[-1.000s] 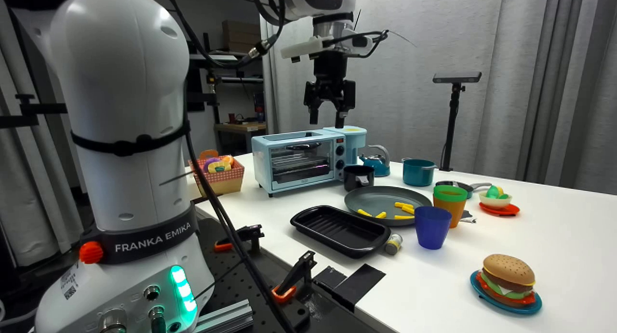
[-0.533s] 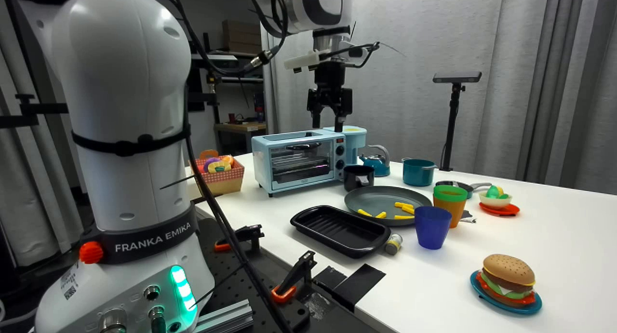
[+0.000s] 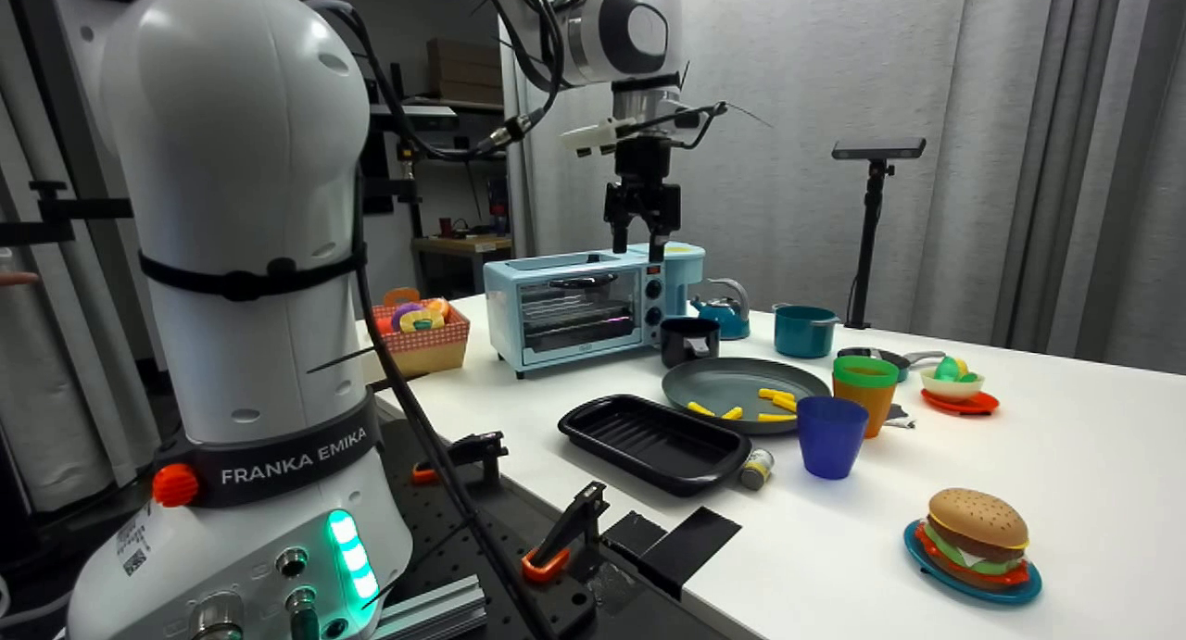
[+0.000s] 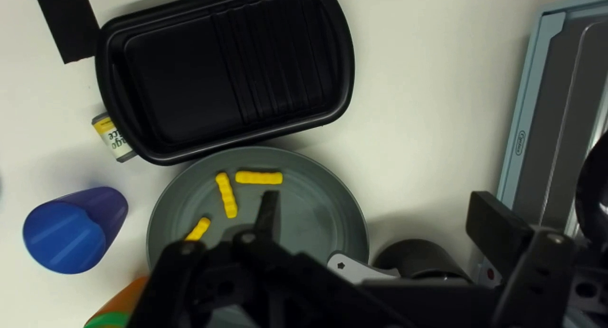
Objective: Open the oven
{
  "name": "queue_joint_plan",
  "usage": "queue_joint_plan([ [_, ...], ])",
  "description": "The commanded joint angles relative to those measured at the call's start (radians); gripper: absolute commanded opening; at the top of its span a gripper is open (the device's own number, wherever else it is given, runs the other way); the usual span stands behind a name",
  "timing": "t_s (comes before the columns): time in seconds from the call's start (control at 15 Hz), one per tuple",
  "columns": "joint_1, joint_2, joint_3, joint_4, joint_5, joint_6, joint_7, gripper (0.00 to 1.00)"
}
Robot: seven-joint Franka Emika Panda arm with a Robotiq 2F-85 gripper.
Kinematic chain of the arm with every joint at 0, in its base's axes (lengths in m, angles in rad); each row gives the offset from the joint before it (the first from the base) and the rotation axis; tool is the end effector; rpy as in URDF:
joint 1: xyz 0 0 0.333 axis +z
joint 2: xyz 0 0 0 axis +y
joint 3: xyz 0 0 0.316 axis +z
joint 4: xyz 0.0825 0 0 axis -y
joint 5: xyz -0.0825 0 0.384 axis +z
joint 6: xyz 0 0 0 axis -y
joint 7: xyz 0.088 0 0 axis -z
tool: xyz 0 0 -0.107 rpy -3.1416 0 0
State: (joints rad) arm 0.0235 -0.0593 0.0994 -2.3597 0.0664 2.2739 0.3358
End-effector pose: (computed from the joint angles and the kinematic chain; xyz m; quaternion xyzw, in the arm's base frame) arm 0.4861 0.0617 0.3495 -0.9914 0.1280 0.0180 0.0185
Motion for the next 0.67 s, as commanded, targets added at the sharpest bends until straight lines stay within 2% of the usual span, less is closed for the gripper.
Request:
queue_joint_plan([
  [0.0, 0.02, 0.067, -0.002, 0.068, -0.006, 0.015, 0.055, 1.0],
  [0.6, 0.072, 0.156, 0.0, 0.148, -0.027, 0.013, 0.117, 1.0],
])
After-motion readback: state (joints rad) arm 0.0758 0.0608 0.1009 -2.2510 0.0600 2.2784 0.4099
